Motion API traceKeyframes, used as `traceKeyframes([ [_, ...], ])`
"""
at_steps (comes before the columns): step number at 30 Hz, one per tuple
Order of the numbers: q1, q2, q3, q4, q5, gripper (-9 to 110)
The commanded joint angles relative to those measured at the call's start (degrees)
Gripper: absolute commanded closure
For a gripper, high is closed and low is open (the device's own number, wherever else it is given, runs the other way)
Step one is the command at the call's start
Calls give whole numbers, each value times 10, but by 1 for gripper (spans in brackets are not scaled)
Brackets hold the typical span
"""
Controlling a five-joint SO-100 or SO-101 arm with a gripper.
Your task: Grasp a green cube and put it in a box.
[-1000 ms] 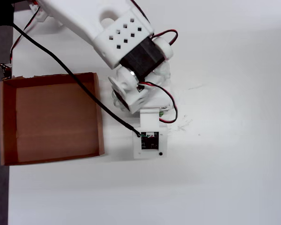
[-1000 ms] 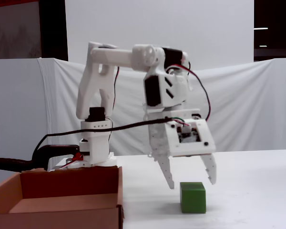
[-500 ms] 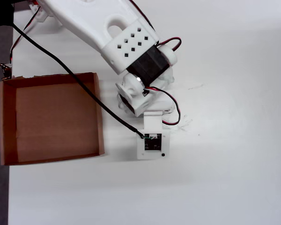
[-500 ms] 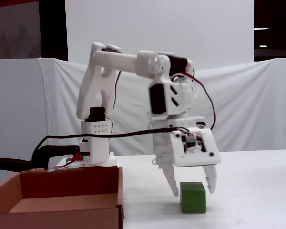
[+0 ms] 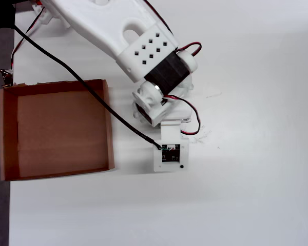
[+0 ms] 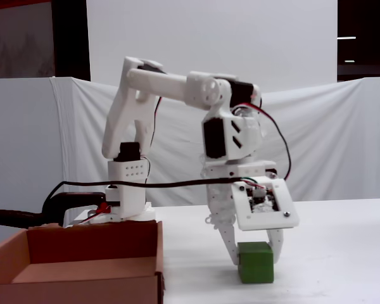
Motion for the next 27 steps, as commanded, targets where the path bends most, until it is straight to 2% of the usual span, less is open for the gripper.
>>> traceKeyframes([
  [1, -3, 7, -37, -2, 3, 87],
  [12, 6, 37, -45, 25, -4, 87],
  [23, 55, 189, -13, 83, -38, 88],
  [27, 85, 247, 19, 85, -81, 88],
])
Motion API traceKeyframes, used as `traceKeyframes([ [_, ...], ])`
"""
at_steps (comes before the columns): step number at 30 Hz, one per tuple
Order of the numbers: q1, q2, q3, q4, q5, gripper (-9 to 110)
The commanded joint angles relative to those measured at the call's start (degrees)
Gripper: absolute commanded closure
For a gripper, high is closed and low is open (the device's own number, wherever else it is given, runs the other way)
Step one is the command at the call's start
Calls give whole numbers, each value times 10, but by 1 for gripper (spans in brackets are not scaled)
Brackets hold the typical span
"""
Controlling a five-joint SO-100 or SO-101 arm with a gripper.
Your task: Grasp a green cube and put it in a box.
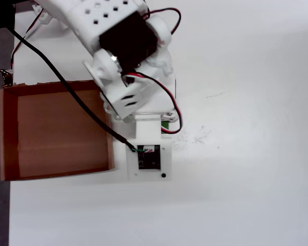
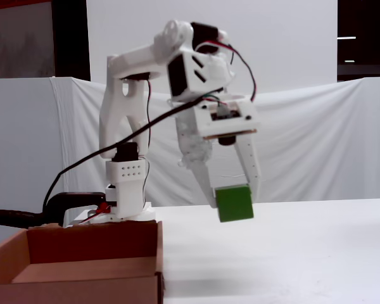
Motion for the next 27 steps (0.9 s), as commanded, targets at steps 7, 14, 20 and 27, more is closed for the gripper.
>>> traceKeyframes([
  [7, 86, 165, 86, 6, -125, 88],
  [14, 175, 231, 154, 7, -246, 88],
  [20, 248, 242, 218, -29, -319, 88],
  [27, 267, 187, 282, -115, -330, 88],
])
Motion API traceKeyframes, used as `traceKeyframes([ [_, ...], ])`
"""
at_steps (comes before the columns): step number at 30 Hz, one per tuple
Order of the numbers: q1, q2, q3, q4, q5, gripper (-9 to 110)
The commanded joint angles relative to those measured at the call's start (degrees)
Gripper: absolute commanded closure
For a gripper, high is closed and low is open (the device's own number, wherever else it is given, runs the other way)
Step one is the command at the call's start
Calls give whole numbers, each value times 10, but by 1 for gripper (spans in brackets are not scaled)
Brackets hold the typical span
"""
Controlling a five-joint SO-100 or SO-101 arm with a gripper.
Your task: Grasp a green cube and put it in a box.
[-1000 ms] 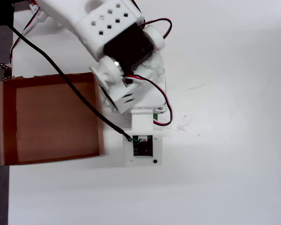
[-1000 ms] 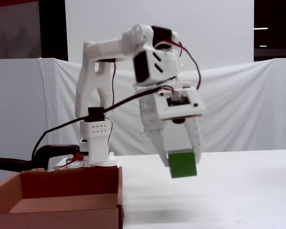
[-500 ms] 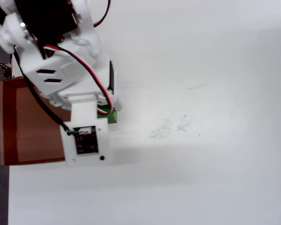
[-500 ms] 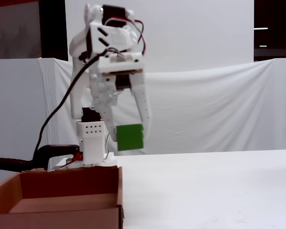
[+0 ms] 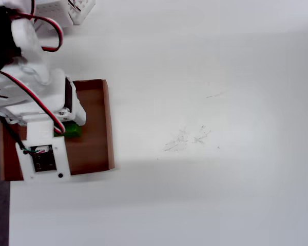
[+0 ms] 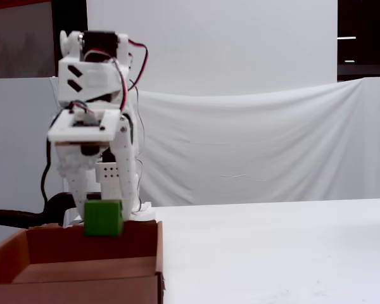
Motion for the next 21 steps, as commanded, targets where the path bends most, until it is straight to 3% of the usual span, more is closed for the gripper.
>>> traceKeyframes([
  [1, 4, -11, 8, -47, -14, 88],
  [21, 28, -100, 108, -161, -59, 87],
])
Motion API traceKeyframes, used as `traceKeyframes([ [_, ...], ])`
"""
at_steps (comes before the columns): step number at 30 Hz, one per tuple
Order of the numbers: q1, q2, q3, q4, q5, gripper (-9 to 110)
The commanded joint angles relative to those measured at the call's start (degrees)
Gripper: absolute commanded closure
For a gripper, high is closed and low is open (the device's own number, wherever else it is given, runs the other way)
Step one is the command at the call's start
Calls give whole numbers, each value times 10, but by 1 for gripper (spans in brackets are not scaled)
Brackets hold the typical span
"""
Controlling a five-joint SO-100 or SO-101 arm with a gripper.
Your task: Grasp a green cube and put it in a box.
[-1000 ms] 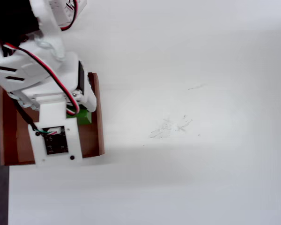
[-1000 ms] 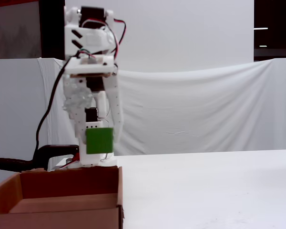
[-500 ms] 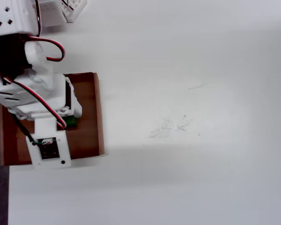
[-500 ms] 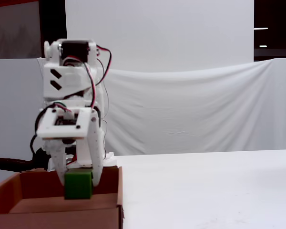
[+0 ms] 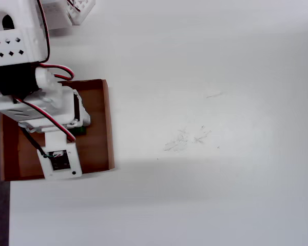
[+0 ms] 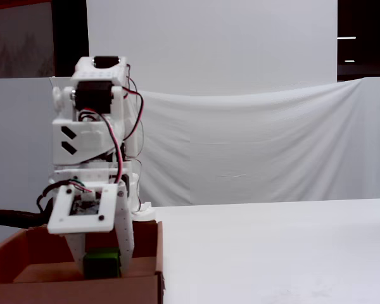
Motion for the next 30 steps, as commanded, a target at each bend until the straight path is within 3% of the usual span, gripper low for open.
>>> traceKeyframes([
  [1, 7, 6, 5, -13, -14, 85],
  [14, -11, 67, -175, 236, -4, 80],
  [30, -22, 296, -115, 263, 1, 89],
])
